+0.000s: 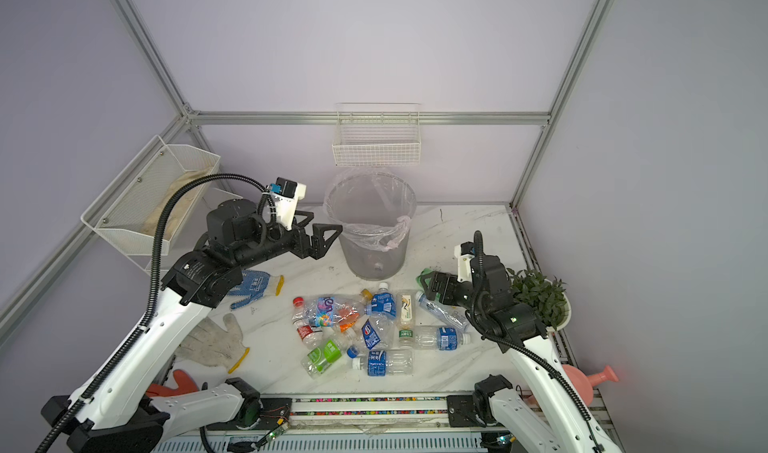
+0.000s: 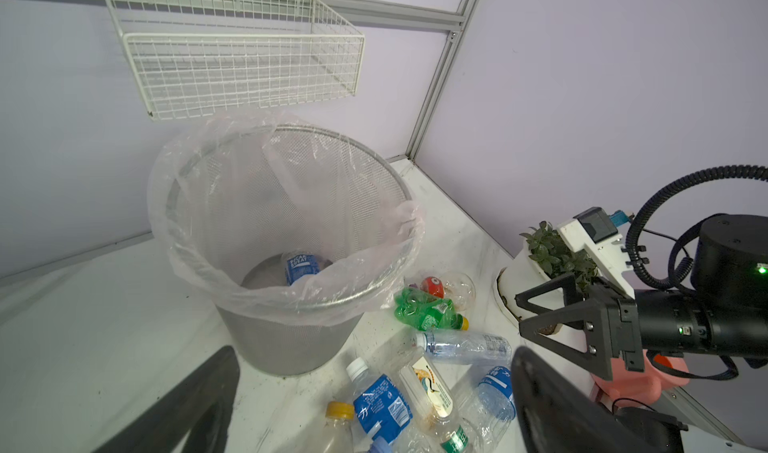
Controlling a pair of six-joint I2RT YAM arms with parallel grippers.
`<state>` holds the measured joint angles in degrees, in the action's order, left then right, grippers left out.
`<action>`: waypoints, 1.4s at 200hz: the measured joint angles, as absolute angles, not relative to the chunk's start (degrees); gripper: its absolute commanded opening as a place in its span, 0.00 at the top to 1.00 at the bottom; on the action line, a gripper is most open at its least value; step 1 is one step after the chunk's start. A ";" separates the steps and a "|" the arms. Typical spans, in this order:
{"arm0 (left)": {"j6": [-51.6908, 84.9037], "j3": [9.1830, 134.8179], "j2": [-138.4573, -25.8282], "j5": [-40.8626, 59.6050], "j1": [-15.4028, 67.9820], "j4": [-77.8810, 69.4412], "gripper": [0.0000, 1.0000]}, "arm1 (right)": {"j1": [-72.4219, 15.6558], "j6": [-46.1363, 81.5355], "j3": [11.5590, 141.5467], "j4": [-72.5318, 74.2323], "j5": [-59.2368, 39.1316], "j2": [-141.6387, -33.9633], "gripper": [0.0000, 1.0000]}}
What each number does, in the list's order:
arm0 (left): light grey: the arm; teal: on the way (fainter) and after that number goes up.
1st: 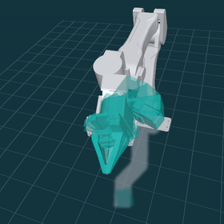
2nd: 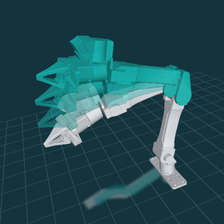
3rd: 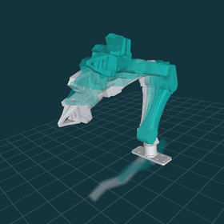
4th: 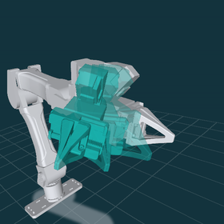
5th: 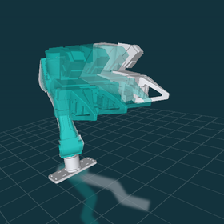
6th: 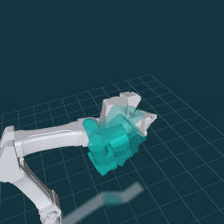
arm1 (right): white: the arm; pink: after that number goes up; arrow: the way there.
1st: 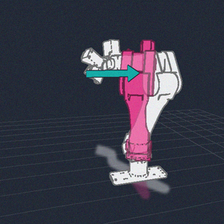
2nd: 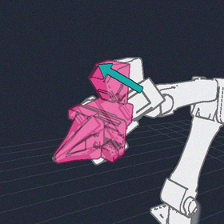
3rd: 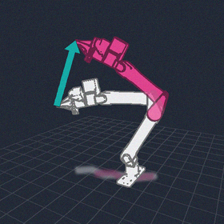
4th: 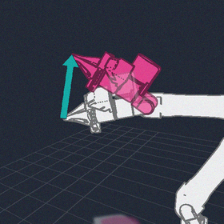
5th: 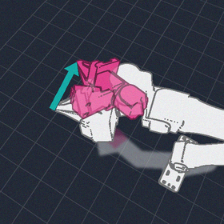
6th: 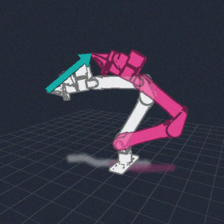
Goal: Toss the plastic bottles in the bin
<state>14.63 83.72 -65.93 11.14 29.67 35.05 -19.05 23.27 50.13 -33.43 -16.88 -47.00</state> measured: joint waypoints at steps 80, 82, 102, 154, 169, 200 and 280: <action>15.92 64.47 -53.63 9.10 29.67 38.11 0.00 | -21.23 22.65 50.13 -34.20 -13.28 -52.64 0.03; 15.92 63.90 -53.08 8.95 29.67 38.15 0.00 | -21.41 22.65 50.13 -34.17 -13.10 -52.82 0.03; 15.94 59.48 -48.49 7.25 29.67 38.94 0.00 | -23.35 22.92 50.13 -34.13 -11.70 -54.11 0.03; 17.10 50.00 -39.57 4.21 29.67 40.05 0.00 | -31.83 25.76 50.37 -33.76 -5.98 -60.40 0.03; 17.43 48.16 -37.76 3.55 29.67 40.45 0.00 | -33.89 26.81 51.07 -33.65 -4.12 -62.57 0.03; 17.54 45.12 -34.06 1.85 29.67 41.41 0.00 | -37.76 28.99 53.19 -33.39 -0.14 -67.16 0.08; 18.50 43.92 -30.37 0.60 29.67 41.30 0.00 | -42.57 33.80 53.89 -32.03 5.10 -76.75 0.11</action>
